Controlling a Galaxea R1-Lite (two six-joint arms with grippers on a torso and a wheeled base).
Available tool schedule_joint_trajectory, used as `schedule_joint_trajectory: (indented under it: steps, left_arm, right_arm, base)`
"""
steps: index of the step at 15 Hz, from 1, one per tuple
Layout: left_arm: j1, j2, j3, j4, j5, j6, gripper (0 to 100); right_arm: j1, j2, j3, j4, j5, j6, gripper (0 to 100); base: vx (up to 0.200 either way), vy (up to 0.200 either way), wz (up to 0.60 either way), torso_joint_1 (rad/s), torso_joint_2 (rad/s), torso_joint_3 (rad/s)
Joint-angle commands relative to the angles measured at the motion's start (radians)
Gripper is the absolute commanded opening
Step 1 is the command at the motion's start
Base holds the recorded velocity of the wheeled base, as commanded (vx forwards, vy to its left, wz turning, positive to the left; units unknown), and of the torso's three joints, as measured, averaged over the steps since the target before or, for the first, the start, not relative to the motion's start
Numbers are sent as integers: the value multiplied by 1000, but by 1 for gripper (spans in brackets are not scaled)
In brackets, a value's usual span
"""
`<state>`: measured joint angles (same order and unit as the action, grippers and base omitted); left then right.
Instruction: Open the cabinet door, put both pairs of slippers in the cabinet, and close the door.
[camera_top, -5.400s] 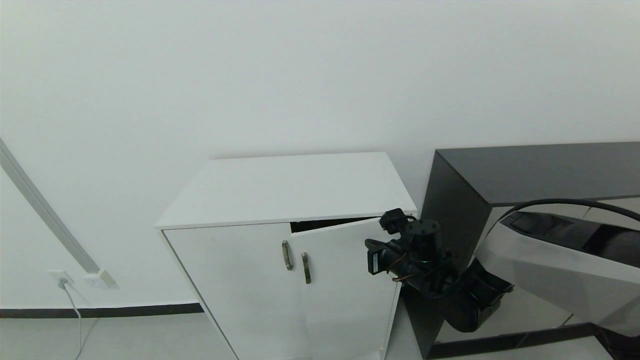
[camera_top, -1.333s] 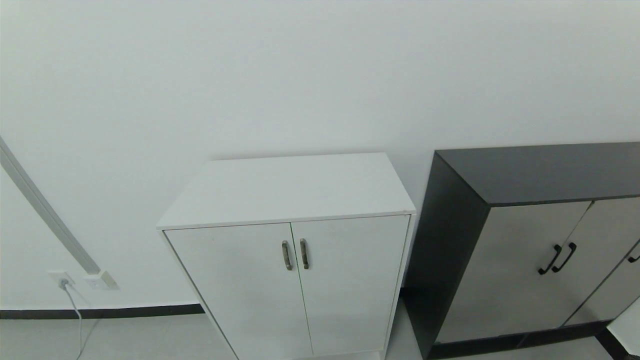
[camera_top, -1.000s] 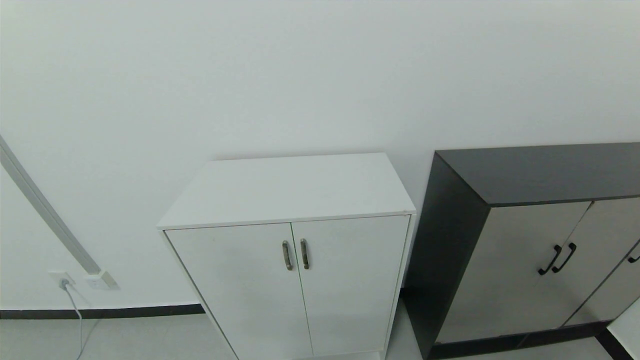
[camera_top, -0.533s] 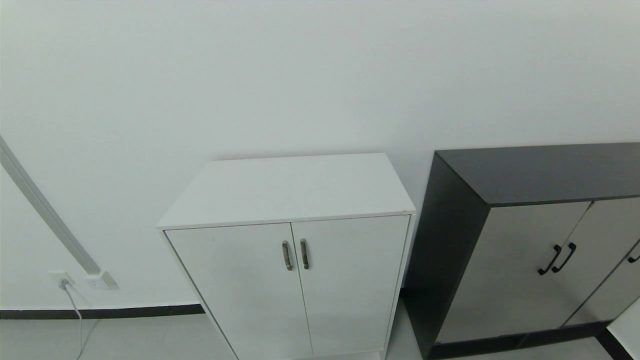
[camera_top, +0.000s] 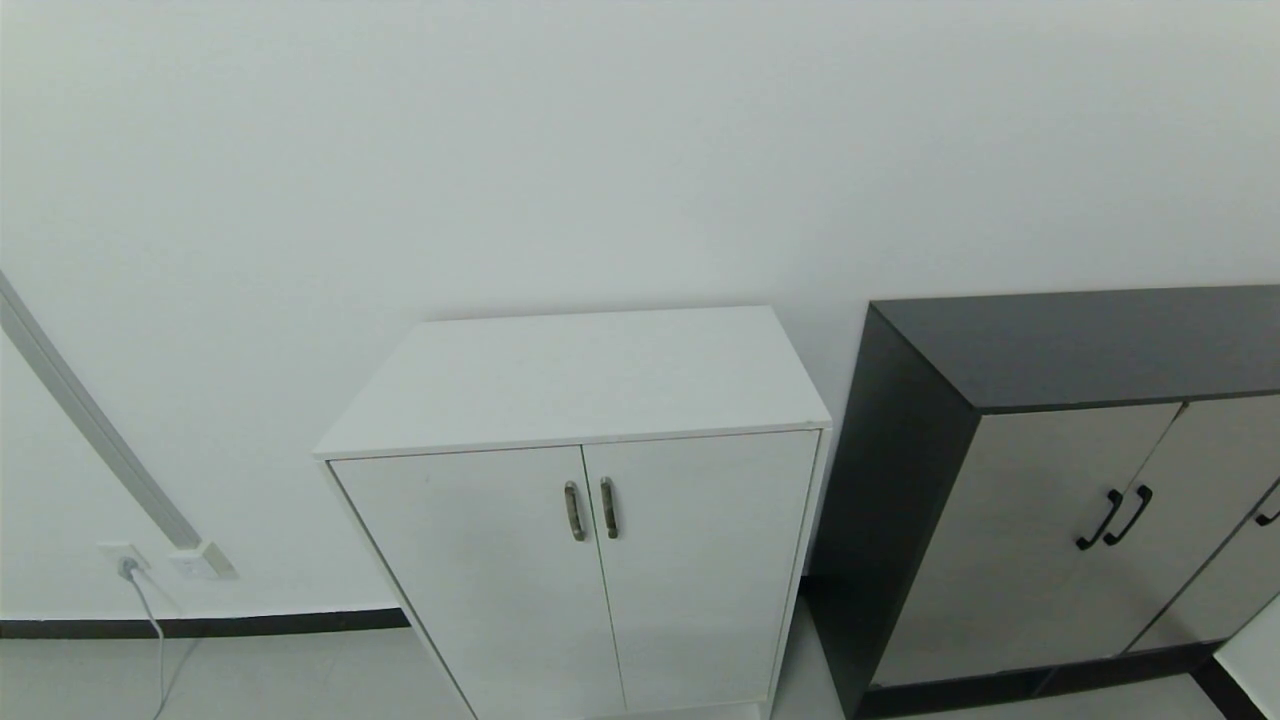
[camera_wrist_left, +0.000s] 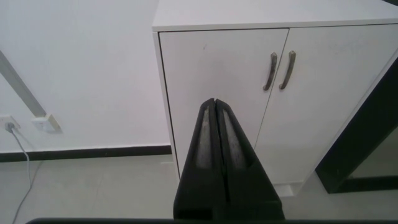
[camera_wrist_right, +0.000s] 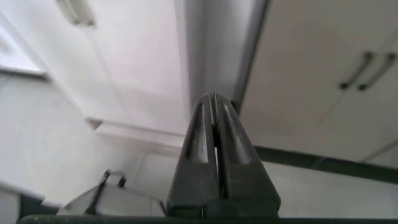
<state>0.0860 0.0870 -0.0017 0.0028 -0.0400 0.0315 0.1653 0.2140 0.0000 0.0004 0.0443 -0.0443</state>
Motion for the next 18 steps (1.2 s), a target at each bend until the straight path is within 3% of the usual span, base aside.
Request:
schedule_joint_trajectory:
  steps: [1,14,18]
  left_arm:
    - [0,0,0,0,0,-1,0]
    - [0,0,0,0,0,1,0]
    - [1,0,0,0,0,-1,0]
  right_arm:
    - [-58,-22,0,0,2,-2,0]
    - [-104,-125,-2,1,-1,15,0]
    - [-194,-157,0,0,-1,-2,0]
  base:
    - [0,0,0,0,0,0]
    - [0,0,0,0,0,0]
    - [0,0,0,0,0,0]
